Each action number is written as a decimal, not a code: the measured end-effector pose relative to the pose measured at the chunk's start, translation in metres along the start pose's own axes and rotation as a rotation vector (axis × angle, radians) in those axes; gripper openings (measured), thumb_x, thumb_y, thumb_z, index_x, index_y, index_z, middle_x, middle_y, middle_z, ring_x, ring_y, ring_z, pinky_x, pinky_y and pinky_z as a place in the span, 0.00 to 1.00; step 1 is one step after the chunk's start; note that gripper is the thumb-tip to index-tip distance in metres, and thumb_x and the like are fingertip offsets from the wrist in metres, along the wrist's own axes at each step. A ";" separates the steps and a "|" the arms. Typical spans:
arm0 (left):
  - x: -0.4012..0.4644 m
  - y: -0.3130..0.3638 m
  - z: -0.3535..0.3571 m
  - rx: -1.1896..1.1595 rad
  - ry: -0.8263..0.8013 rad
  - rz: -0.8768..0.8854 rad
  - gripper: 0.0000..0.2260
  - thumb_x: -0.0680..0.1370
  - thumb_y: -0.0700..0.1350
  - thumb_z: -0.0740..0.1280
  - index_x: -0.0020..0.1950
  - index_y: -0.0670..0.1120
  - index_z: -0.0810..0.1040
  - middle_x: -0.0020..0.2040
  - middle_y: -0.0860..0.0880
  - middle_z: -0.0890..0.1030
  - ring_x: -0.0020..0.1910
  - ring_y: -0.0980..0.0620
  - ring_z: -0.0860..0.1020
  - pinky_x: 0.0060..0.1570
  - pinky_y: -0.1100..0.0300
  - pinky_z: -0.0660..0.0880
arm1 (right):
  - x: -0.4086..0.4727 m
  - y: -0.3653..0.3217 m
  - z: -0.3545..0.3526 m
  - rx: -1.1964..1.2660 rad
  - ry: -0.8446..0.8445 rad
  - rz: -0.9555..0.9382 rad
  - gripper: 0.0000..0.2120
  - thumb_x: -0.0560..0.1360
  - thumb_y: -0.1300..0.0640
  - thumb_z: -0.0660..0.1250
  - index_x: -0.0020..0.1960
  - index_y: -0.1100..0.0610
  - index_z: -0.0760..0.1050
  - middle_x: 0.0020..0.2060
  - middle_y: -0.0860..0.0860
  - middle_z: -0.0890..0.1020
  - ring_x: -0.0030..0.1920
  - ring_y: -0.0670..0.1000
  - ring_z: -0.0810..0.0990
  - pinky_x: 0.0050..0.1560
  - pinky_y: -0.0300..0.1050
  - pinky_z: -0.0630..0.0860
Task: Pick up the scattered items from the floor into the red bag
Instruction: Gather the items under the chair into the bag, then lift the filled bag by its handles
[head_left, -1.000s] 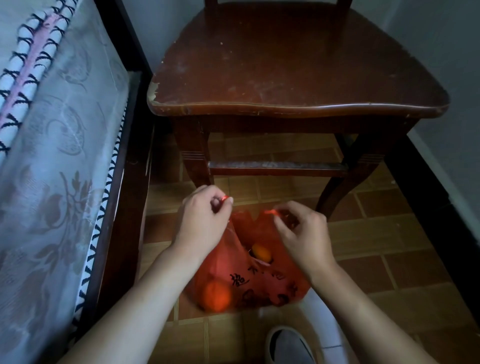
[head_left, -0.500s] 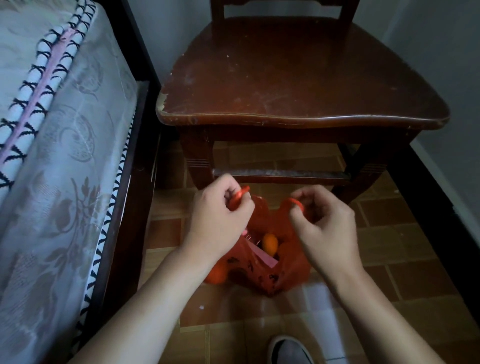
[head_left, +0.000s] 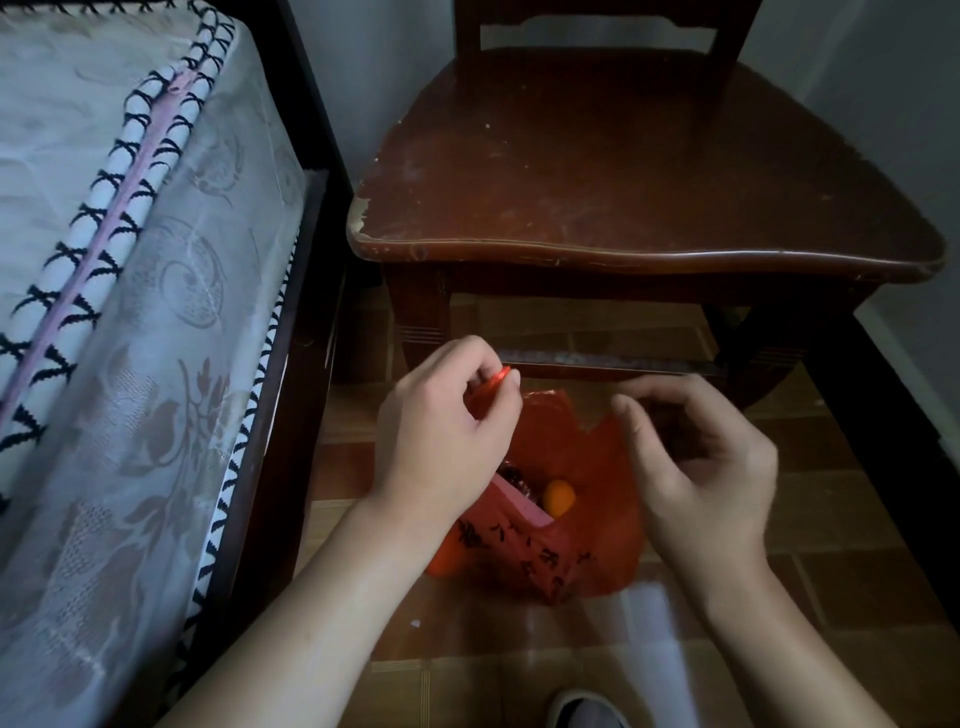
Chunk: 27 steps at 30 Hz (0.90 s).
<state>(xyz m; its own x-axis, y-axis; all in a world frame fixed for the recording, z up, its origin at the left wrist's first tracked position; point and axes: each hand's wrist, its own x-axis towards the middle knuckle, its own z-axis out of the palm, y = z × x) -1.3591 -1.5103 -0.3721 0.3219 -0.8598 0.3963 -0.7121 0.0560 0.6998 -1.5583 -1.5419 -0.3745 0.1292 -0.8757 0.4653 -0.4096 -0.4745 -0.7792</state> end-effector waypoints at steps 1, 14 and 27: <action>-0.001 -0.003 0.002 0.031 -0.028 -0.023 0.10 0.79 0.47 0.72 0.40 0.52 0.75 0.34 0.58 0.73 0.36 0.55 0.75 0.34 0.65 0.68 | -0.001 0.002 0.002 -0.020 -0.036 0.022 0.03 0.79 0.62 0.73 0.52 0.56 0.83 0.45 0.45 0.84 0.47 0.45 0.84 0.46 0.36 0.78; -0.018 -0.021 0.007 0.041 -0.110 -0.206 0.10 0.78 0.48 0.73 0.39 0.52 0.75 0.33 0.56 0.76 0.34 0.56 0.77 0.32 0.61 0.71 | 0.002 0.007 0.015 -0.073 -0.189 0.253 0.05 0.78 0.57 0.74 0.52 0.49 0.83 0.43 0.39 0.83 0.47 0.41 0.83 0.44 0.33 0.78; -0.036 0.111 -0.107 -0.012 -0.054 -0.408 0.05 0.80 0.43 0.72 0.45 0.48 0.79 0.41 0.56 0.80 0.43 0.58 0.80 0.43 0.73 0.70 | 0.036 -0.130 -0.086 -0.137 -0.365 0.245 0.06 0.77 0.62 0.75 0.53 0.54 0.83 0.46 0.45 0.84 0.47 0.46 0.84 0.45 0.49 0.82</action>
<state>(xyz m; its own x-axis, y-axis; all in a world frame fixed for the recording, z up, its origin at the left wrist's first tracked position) -1.3836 -1.4191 -0.2451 0.5429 -0.8381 0.0532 -0.5254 -0.2896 0.8001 -1.5778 -1.5035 -0.2203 0.3130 -0.9466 0.0770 -0.5798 -0.2547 -0.7740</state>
